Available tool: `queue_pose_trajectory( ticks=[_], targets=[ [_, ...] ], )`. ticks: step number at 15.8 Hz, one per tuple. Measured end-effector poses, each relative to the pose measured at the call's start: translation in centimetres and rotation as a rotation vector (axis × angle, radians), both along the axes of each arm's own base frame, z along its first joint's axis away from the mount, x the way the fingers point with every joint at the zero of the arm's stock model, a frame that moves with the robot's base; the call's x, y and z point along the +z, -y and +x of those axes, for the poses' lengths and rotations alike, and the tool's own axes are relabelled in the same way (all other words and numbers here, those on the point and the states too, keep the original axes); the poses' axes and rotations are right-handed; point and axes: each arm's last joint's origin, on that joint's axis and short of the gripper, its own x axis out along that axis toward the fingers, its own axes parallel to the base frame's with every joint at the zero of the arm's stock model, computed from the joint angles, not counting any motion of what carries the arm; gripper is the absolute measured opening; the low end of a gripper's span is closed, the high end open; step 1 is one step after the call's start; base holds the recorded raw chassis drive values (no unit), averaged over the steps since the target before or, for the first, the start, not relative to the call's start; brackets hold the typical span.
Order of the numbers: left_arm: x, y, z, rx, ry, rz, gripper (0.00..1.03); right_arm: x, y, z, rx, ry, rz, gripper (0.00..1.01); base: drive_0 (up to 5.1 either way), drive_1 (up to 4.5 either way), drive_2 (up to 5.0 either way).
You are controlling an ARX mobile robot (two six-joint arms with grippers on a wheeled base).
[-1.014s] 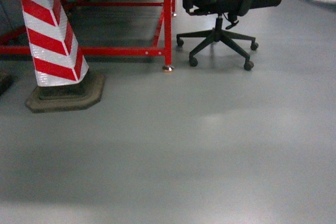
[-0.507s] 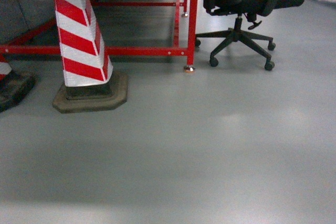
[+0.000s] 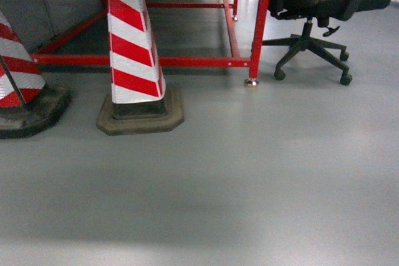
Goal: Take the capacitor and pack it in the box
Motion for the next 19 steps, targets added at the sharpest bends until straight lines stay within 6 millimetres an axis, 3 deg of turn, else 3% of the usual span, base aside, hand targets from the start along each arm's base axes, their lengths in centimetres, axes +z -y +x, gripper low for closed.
queue_pose_trajectory(
  ticks=[8, 19],
  targets=[
    [0.01, 0.0, 0.0, -0.001, 0.002, 0.0, 0.44, 0.04, 0.0, 0.0, 0.0, 0.004, 0.0, 0.98, -4.9, 2.51, 2.5],
    [-0.01, 0.0, 0.0, -0.001, -0.002, 0.0, 0.44, -0.01, -0.01, 0.0, 0.003, -0.001, 0.0, 0.98, 0.0, 0.0, 0.0]
  ],
)
